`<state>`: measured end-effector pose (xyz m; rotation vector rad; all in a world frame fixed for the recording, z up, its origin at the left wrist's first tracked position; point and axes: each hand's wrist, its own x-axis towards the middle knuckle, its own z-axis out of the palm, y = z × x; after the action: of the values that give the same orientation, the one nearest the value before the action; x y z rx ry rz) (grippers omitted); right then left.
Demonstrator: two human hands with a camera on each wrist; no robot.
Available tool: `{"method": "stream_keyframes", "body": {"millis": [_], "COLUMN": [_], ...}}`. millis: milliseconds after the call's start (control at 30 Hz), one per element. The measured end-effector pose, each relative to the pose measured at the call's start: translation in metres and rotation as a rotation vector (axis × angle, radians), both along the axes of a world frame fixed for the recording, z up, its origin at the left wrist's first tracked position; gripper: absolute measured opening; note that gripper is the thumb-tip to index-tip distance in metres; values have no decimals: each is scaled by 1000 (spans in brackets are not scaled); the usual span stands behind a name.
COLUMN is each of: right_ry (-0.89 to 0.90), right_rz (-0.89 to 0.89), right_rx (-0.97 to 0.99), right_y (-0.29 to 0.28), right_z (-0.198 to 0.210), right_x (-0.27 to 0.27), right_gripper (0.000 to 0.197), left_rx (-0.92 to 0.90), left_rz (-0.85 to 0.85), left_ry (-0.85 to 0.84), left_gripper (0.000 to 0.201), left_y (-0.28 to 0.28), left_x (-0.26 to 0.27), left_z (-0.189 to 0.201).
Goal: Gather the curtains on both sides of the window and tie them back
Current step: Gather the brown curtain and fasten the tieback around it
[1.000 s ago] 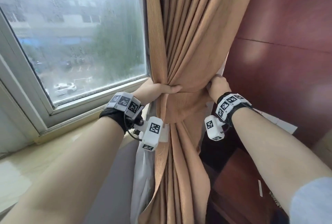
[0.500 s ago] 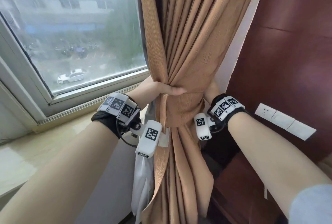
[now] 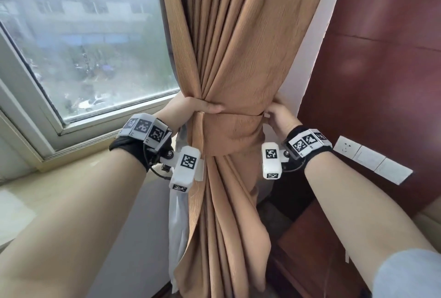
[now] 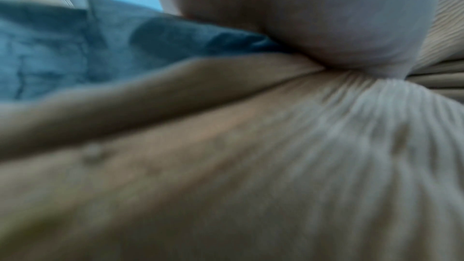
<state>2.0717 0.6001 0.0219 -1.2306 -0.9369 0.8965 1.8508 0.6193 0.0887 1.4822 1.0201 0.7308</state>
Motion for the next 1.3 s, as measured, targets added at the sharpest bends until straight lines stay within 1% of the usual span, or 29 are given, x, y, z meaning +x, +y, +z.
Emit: {"method": "stream_keyframes", "body": {"millis": [67, 100, 167, 233, 333, 400, 467, 533, 600, 633, 733, 800, 867, 900, 933, 1000, 1033, 1067, 1133, 1167, 1233, 1300], "right_ry": [-69, -112, -217, -319, -447, -560, -648, -651, -555, -453, -154, 87, 296, 343, 368, 399, 404, 406, 440, 451, 462, 476], "right_rz": [18, 14, 14, 2, -100, -212, -281, -287, -281, -282, -235, -162, -100, -69, -46, -3, 17, 23, 30, 28, 25, 22], "right_rx": [-14, -18, -11, 7, 57, 67, 64, 52, 9, -30, -197, -248, -226, -223, -220, -208, -212, -223, -245, -256, -245, -214], "right_y": [-7, -9, -15, -18, -20, -17, -10, -5, 2, 8, 24, 30, 35, 37, 39, 41, 43, 44, 45, 46, 43, 40], "right_z": [0, -1, -1, -1, -2, -7, -12, -12, -10, -10, -4, -1, 0, 1, 0, 3, 2, 1, -2, -4, -6, -8], "right_x": [5, 10, 18, 25, 33, 37, 35, 21, 2, -5, -16, -17, -19, -20, -22, -26, -27, -28, -28, -27, -24, -18], "right_gripper": [46, 37, 15, 21, 23, 17, 10, 4, 21, 28, 32, 40, 55, 59, 60, 57, 55, 54, 60, 62, 53, 50], "left_rx": [3, 7, 27, 33, 34, 33, 27, 16, -2, -14, -24, -20, -29, -43, -65, -87, -94, -102, -129, -143, -154, -142], "left_rz": [11, 23, 52, 54, 58, 68, 59, 17, -20, -33, -19, -4, -14, -21, -31, -65, -79, -90, -115, -119, -109, -83], "left_ry": [11, 20, 28, 32, 40, 49, 47, 42, 45, 45, 24, 13, 20, 29, 29, 15, 18, 29, 38, 32, 22, 25], "left_gripper": [56, 58, 53, 52, 61, 67, 69, 62, 58, 56, 40, 41, 46, 46, 41, 33, 35, 43, 69, 74, 77, 80], "left_y": [-1, -2, -3, -6, -6, -5, -4, -3, -4, -3, -2, 0, 2, 4, 6, 8, 8, 8, 9, 9, 12, 16], "left_x": [-1, -2, -3, -4, -2, 2, 6, 8, 8, 8, 10, 11, 9, 7, 5, 3, 2, 2, 0, -1, -2, -2], "left_z": [2, 2, 4, 6, 7, 7, 6, 5, 3, 2, 1, 0, -2, -2, -3, -2, -2, -1, 0, 0, 0, -1]}}
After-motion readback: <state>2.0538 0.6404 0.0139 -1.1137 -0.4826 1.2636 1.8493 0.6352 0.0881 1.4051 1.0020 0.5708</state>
